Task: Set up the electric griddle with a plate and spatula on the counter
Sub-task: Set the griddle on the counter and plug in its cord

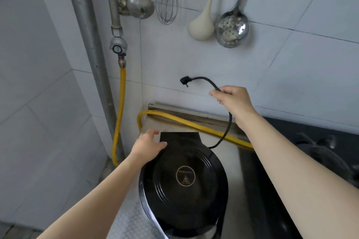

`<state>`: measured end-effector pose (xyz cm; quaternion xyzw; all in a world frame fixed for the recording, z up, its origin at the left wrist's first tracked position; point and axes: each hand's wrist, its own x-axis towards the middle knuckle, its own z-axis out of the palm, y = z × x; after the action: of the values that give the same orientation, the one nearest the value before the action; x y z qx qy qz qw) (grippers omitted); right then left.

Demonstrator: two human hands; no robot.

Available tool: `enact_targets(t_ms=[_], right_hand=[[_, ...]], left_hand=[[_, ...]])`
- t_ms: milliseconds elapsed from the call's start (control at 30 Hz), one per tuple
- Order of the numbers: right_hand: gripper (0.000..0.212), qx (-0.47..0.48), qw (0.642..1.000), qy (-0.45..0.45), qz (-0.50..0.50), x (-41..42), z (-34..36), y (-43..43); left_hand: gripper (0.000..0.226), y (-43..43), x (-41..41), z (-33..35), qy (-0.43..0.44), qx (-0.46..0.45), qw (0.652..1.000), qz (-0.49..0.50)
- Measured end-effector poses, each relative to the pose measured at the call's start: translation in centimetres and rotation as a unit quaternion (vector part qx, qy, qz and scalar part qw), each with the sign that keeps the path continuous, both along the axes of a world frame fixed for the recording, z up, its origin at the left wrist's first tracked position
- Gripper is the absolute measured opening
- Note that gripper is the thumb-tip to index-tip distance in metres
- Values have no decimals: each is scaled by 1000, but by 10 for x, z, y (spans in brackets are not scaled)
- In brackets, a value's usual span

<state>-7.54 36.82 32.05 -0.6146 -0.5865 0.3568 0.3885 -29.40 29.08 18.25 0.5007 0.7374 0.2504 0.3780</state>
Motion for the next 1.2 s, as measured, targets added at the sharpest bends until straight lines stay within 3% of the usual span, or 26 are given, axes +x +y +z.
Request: enact_targets(t_ms=[167,567,700,867,1000,1200], right_hand=[[11,-59,998,-21,-17,38,-26,-14],[18,-150,982,-112,13,58,-100,-17],[23,-221,949,-222,43,67,-119,-14],[9,-263,911,-310,72,69,-143,-20],[24,-257,891,-368,73,68,-159,-22],[23,-282,855,-429,80,68,-182,-24]], left_hand=[[84,3,17,-12,-11,-90,996,-23],[103,23,16,-15,-86,-222,970,-50],[111,27,10,-13,-132,-233,961,-62],[96,40,15,-11,-150,-200,966,-60],[71,51,21,-21,-168,-164,971,36],[37,53,26,-25,-198,-110,971,80]])
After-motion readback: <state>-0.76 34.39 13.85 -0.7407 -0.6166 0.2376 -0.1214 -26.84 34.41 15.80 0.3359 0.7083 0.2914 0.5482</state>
